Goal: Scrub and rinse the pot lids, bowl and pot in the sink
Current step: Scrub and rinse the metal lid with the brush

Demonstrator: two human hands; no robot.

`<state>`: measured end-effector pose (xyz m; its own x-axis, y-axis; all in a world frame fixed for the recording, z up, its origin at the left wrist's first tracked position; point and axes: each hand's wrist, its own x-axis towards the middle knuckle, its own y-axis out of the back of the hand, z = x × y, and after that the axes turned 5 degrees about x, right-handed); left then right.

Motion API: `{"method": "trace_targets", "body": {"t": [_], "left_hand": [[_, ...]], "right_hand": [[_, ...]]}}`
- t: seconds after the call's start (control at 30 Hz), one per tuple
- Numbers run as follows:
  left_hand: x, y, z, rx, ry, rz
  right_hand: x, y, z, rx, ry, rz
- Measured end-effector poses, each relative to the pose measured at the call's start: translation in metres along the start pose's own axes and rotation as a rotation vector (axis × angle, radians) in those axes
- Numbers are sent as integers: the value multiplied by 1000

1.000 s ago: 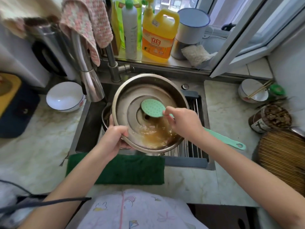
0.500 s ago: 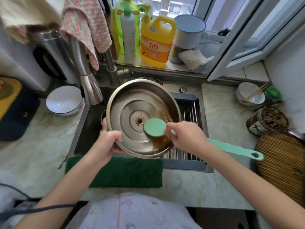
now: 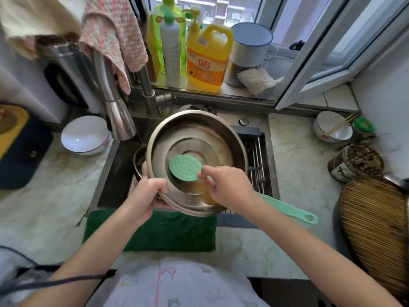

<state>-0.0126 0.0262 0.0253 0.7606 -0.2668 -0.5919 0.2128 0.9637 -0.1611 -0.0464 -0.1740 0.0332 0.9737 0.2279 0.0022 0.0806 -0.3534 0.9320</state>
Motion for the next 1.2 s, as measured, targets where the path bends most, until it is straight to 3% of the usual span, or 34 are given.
{"method": "trace_targets", "body": {"t": [0.13,0.23,0.4,0.57,0.63,0.77,0.83,0.9,1.0,1.2], "left_hand": [[-7,-3,0,75,-47,-5],[-3,0,0,53,-89,40],[18,-8,-16,136,-221,113],[34,-28,-28,34,-194,169],[38,-33,-28,1,-201,174],[44,-38,-27,64,-260,190],[45,-39,-26,132,-257,184],[47,-41,-24,147,-234,163],[48,-46,-16,150,-234,117],[47,-52,3,198,-152,-61]], "right_hand": [[12,3,21,-148,-224,133],[-1,12,42,-190,-402,26],[-18,-7,38,368,-469,-338],[-18,-17,15,850,-535,-332],[-17,-11,24,823,-552,-331],[-21,6,61,187,-558,-177],[-23,13,79,3,-565,-39],[-25,15,96,117,-641,57],[-23,13,114,525,-761,196],[-12,-4,132,698,-729,379]]}}
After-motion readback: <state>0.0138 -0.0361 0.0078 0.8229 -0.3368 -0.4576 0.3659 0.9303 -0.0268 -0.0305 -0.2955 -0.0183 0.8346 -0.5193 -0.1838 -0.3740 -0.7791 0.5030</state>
